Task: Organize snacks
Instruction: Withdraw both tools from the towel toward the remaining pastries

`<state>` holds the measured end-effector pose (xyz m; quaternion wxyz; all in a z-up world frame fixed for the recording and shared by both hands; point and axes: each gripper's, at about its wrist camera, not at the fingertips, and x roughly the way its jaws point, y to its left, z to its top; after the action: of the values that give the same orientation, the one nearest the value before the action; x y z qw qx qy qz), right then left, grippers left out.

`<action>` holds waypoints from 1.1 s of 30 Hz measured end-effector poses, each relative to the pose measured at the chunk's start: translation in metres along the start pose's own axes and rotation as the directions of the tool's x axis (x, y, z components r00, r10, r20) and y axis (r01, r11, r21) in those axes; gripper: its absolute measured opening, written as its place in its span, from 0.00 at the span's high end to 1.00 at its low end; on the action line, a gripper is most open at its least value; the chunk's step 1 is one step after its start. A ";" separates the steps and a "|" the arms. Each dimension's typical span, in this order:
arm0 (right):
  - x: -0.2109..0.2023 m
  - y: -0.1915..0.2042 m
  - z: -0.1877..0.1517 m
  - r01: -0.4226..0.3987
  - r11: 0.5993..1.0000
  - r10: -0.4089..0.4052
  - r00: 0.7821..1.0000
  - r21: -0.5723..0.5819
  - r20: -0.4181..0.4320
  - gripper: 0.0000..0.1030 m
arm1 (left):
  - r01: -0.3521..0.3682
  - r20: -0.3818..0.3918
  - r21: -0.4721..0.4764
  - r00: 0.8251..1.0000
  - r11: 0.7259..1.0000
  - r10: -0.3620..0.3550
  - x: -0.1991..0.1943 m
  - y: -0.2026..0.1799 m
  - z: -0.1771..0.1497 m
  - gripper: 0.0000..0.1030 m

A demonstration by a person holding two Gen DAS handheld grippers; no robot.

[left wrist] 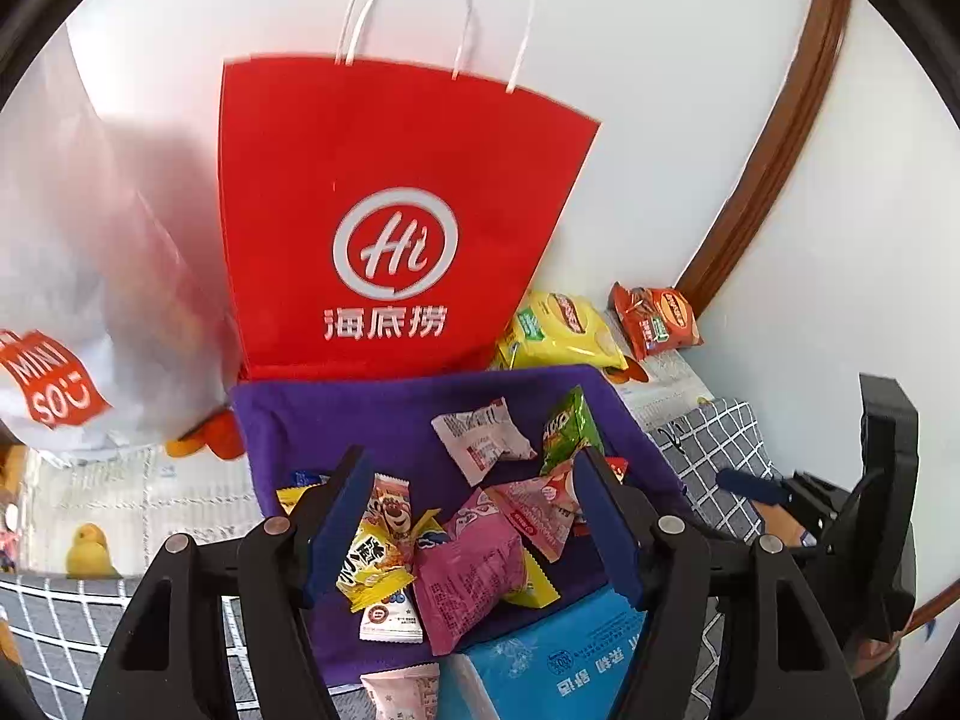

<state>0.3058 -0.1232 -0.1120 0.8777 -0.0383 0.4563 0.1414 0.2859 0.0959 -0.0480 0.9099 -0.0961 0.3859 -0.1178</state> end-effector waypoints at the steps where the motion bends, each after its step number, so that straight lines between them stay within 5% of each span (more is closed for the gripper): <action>1: -0.003 -0.002 -0.003 -0.022 1.000 0.022 1.000 0.012 -0.004 0.25 | -0.002 0.010 0.006 1.000 1.000 0.002 -0.004 -0.002 0.001 0.35; 7: -0.021 -0.011 -0.018 -0.120 0.990 0.121 0.992 0.075 -0.019 0.25 | -0.014 0.064 0.002 0.998 1.000 0.014 -0.033 -0.007 0.008 0.35; 17: -0.053 0.022 -0.058 -0.046 0.999 0.047 0.999 -0.020 0.023 0.31 | -0.045 0.055 -0.035 0.997 0.998 0.047 -0.061 -0.001 0.010 0.35; 28: -0.030 0.072 -0.125 -0.182 0.982 0.176 0.978 -0.045 -0.111 0.37 | -0.153 -0.039 -0.082 0.988 0.985 0.150 -0.085 0.039 -0.038 0.35; 33: -0.002 0.075 -0.142 -0.248 0.967 0.255 0.950 0.061 -0.180 0.35 | -0.167 -0.075 -0.101 0.984 0.981 0.160 -0.093 0.053 -0.064 0.35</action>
<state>0.1706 -0.0796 -0.1880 0.8063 0.0238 0.5404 0.2393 0.1840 0.1676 -0.0424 0.8967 -0.1085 0.4285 -0.0249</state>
